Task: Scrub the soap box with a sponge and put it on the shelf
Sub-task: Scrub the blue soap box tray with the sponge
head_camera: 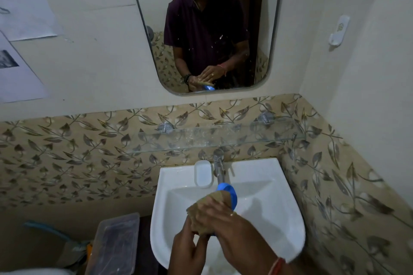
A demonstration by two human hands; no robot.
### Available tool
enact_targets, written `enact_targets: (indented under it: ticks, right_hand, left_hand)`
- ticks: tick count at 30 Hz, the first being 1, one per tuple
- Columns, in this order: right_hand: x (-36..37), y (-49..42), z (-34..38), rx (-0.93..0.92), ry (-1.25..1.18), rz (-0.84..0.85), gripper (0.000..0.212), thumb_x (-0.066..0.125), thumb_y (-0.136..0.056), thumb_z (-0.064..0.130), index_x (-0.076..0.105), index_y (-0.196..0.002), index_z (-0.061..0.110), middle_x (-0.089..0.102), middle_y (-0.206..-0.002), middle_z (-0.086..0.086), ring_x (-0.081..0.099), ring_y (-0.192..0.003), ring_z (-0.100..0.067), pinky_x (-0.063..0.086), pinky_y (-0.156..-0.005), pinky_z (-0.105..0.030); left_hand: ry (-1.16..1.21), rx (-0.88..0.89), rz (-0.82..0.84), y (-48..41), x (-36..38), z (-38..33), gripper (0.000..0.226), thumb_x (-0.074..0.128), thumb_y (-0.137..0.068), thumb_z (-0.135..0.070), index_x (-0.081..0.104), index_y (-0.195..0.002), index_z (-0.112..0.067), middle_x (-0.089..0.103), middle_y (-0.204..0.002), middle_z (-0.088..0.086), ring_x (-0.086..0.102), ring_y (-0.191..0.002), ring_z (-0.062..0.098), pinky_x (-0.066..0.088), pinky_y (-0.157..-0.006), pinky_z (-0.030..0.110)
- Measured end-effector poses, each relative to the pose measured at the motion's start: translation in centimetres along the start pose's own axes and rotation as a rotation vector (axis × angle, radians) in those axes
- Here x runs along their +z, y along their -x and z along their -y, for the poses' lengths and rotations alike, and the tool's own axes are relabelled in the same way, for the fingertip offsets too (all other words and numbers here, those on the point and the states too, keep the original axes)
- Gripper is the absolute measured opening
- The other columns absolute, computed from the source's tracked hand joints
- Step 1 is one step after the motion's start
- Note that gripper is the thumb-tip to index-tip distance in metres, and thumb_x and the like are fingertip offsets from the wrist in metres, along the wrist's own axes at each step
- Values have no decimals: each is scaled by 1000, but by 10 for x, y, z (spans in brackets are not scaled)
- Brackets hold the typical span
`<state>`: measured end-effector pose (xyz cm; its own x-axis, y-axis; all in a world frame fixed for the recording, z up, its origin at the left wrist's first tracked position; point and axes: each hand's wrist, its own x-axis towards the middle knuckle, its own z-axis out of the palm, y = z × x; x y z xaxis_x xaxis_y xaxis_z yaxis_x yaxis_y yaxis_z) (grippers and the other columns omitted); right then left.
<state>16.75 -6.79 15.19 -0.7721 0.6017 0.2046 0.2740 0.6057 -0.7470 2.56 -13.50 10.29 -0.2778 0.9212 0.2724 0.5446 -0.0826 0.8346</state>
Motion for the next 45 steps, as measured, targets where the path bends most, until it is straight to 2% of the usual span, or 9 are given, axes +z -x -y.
enact_targets:
  ticks: [7, 11, 14, 21, 27, 32, 36, 40, 45]
  right_hand:
    - [-48, -3, -16, 140, 115, -294, 51, 57, -86, -9, 61, -128, 20, 55, -138, 6, 40, -135, -4, 24, -106, -1]
    - [-20, -2, 0, -8, -8, -102, 41, 43, -96, -3, 51, -133, 13, 42, -140, 9, 33, -131, 14, 23, -113, -10]
    - [-17, -3, -5, -14, 30, 8, 41, 38, -98, -1, 50, -135, 12, 44, -146, -1, 37, -138, -8, 25, -118, -26]
    - [-55, -6, -20, 101, 67, -350, 52, 51, -87, -12, 65, -120, 26, 51, -122, 34, 47, -124, 9, 32, -101, -1]
    - [-25, 4, -10, -119, 111, -100, 46, 43, -88, -4, 64, -123, 16, 56, -136, 6, 35, -134, 8, 25, -114, -14]
    - [-57, -3, -32, 96, 41, -287, 51, 48, -88, -12, 66, -121, 21, 62, -127, 14, 51, -124, 0, 43, -106, -22]
    - [-44, -4, -12, -8, 91, -232, 52, 47, -85, -13, 68, -117, 22, 59, -128, 15, 44, -129, 5, 32, -105, -5]
    - [-20, 4, -2, -146, 21, -86, 45, 42, -90, -1, 63, -125, 18, 53, -138, 9, 37, -135, 3, 23, -115, -16]
    - [-55, -3, -24, 81, 52, -272, 50, 51, -86, -12, 64, -124, 19, 57, -133, 10, 45, -131, -4, 33, -113, -20]
  left_hand:
    - [29, 6, 5, 6, 2, -2, 32, 61, -93, -40, 52, -123, -46, 75, -98, -18, 69, -82, 9, 53, -74, 15]
    - [0, 37, -18, 2, 5, -2, 32, 66, -89, -28, 57, -118, -39, 74, -87, -16, 70, -72, 3, 53, -65, 14]
    - [-11, 45, -42, 3, 5, -2, 33, 68, -88, -21, 56, -113, -39, 74, -84, -15, 70, -69, 1, 53, -62, 15]
    - [14, 6, -12, 6, 5, -5, 32, 63, -92, -38, 51, -118, -51, 75, -94, -17, 69, -78, 9, 51, -63, 13]
    - [-33, 27, 10, 10, 5, 3, 18, 61, -93, -40, 55, -109, -37, 71, -80, -7, 69, -73, 9, 55, -68, 27]
    - [-48, 20, -18, 14, 4, 0, 28, 64, -91, -37, 56, -119, -39, 73, -97, -16, 70, -84, 7, 50, -71, 8]
    - [-49, 25, -3, 11, 2, 0, 26, 63, -92, -38, 56, -117, -38, 73, -88, -14, 69, -76, 7, 50, -63, 13]
    - [-66, 47, -27, 11, 2, 2, 21, 66, -89, -29, 55, -106, -37, 69, -73, -9, 68, -67, 4, 53, -62, 20]
    - [-47, 39, -52, 14, 6, -7, 25, 65, -91, -35, 56, -112, -43, 72, -93, -16, 69, -80, 6, 47, -67, 7]
